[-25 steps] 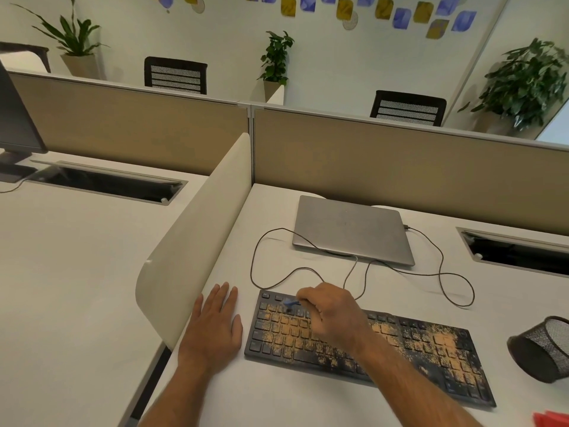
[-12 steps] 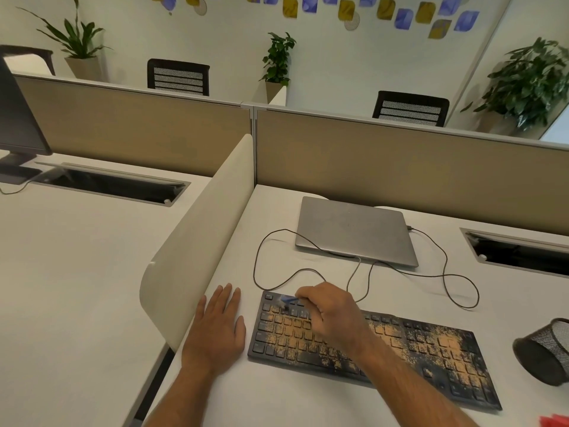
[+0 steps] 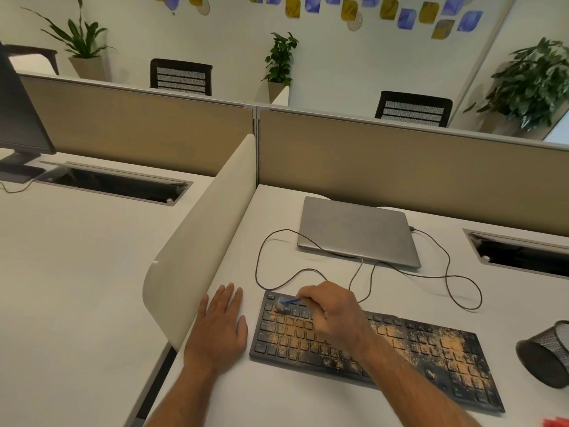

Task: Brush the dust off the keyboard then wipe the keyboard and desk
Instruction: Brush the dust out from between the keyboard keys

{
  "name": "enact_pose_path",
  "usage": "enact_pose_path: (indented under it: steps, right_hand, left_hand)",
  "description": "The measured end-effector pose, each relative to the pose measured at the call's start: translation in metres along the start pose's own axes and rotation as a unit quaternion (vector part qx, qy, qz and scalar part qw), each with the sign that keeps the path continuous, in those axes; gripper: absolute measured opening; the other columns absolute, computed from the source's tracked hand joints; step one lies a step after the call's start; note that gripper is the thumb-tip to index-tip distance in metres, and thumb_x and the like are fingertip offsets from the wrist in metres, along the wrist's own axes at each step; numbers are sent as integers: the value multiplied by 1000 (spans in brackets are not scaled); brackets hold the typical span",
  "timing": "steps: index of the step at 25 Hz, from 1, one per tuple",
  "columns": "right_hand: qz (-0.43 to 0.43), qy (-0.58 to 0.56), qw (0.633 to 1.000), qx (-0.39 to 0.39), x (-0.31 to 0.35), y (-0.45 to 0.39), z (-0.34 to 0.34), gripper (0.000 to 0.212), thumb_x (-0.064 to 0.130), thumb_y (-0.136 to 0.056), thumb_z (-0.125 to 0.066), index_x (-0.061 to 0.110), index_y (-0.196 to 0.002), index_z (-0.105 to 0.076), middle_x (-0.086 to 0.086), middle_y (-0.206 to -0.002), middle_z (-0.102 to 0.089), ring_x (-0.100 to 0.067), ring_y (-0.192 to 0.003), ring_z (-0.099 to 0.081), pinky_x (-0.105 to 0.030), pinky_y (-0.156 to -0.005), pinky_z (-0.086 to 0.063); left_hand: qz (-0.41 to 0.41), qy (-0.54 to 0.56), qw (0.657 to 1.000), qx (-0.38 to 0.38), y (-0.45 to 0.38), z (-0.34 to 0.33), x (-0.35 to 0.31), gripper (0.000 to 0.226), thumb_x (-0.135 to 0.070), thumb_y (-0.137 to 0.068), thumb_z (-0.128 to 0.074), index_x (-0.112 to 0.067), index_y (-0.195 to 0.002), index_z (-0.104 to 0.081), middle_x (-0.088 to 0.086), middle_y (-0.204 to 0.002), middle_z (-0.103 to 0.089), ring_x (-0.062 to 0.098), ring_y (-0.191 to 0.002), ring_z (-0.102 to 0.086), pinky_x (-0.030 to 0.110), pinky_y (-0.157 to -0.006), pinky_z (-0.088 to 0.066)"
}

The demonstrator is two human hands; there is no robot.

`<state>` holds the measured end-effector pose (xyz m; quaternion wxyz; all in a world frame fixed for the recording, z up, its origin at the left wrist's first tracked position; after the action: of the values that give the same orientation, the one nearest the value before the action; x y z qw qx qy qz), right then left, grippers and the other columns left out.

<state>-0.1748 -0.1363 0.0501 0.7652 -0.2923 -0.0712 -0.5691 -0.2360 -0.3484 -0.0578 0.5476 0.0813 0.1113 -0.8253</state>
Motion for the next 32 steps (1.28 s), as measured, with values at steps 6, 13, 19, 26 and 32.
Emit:
enact_pose_path:
  steps: [6, 13, 19, 26, 32]
  right_hand:
    - [1, -5, 1000, 6, 2, 0, 1, 15, 16, -87, -57, 18, -97, -67, 6, -79, -67, -7, -71, -55, -27, -61, -51]
    - [-6, 17, 999, 42, 0, 4, -6, 19, 22, -89, -52, 20, -101, -67, 6, -76, -66, -8, -68, -52, -30, -59, -50]
    - [-109, -130, 985, -43, -16, 7, 8, 16, 15, -89, -60, 19, -100, -71, 9, -78, -69, -10, -63, -61, -27, -54, -53]
    - [-159, -76, 984, 26, -17, 9, 0, 15, 23, -90, -59, 20, -98, -72, 14, -71, -66, -6, -59, -58, -15, -52, -46]
    - [-289, -251, 923, -42, -25, 8, -1, 13, 15, -89, -62, 23, -90, -72, 4, -74, -72, -11, -69, -69, -32, -68, -60]
  left_hand:
    - [0, -8, 1000, 12, 0, 1, -1, 80, -50, -87, -1, -20, -160, -15, 0, -168, -9, 15, -154, -1, 36, -123, 9]
    - [1, -7, 1000, 11, 0, 1, -1, 80, -50, -88, -1, -20, -160, -15, -1, -167, -9, 15, -154, -1, 37, -123, 8]
    - [4, -7, 1000, 11, 0, 0, 0, 77, -48, -90, -7, -18, -159, -22, 1, -166, -16, 17, -154, -8, 41, -125, 0]
    - [4, -15, 1000, 20, 1, 3, -3, 81, -50, -86, 2, -20, -160, -11, -1, -168, -6, 14, -154, 2, 36, -123, 11]
    - [3, -21, 1000, 20, 0, 3, -3, 81, -50, -85, 3, -21, -160, -9, -1, -168, -4, 14, -154, 4, 36, -123, 12]
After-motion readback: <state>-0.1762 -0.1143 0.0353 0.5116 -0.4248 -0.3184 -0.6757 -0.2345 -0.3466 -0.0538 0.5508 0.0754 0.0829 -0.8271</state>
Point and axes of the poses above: each hand's wrist, its own y-axis away from the middle knuckle, its own z-axis out of the back of the hand, x = y × z, the point moved 6 cm from there along -y, towards the middle knuckle
